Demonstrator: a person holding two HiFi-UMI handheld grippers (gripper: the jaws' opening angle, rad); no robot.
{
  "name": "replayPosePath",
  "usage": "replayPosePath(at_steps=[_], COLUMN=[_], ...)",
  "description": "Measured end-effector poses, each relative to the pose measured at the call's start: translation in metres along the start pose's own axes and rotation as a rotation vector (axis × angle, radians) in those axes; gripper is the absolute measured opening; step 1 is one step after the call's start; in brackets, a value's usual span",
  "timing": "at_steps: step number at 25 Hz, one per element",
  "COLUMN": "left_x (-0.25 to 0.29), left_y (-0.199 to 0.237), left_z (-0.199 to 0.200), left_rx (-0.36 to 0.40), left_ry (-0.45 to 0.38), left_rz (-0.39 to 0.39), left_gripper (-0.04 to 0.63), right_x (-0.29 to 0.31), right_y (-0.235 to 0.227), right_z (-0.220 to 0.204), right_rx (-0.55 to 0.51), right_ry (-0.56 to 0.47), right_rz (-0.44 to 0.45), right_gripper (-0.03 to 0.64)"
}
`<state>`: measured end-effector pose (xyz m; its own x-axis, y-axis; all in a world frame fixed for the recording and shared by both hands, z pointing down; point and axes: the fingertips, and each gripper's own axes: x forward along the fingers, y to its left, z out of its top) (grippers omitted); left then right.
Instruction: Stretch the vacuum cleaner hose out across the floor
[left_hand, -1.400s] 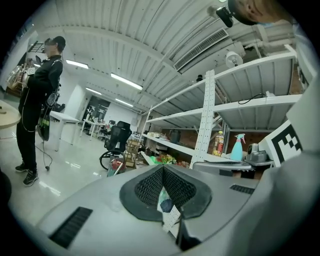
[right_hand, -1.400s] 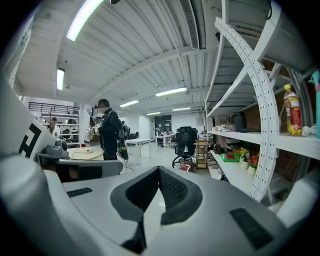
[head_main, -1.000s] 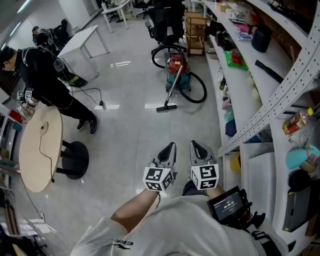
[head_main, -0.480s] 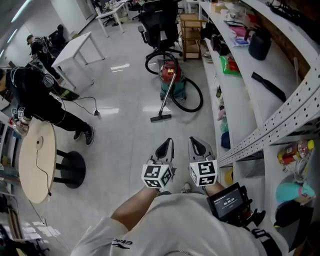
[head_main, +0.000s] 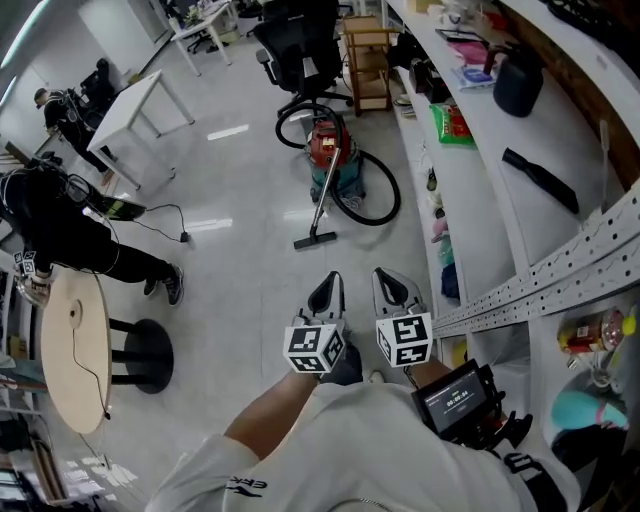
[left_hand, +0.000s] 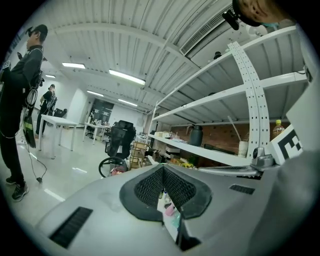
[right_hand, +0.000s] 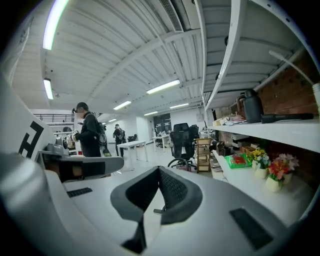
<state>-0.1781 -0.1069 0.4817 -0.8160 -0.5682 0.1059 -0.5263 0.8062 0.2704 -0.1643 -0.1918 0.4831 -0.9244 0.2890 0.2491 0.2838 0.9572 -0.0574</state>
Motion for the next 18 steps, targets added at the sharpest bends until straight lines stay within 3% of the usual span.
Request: replayPosePath(at_steps=[6, 18], left_x=[0.059, 0.163], left_y=[0.034, 0.146], left_z=[0.011, 0.066], left_rx=[-0.019, -0.037], left_ry=[-0.011, -0.024], left_rz=[-0.021, -0.077], left_gripper=[0.002, 0.002], right_x=[0.061, 0.211], right_y=[-0.021, -0.028], right_z=[0.008, 0.062], right_rx=[-0.017, -0.054], right_ry=[0.027, 0.040], right_rz=[-0.033, -0.092], right_gripper=[0.002, 0.002])
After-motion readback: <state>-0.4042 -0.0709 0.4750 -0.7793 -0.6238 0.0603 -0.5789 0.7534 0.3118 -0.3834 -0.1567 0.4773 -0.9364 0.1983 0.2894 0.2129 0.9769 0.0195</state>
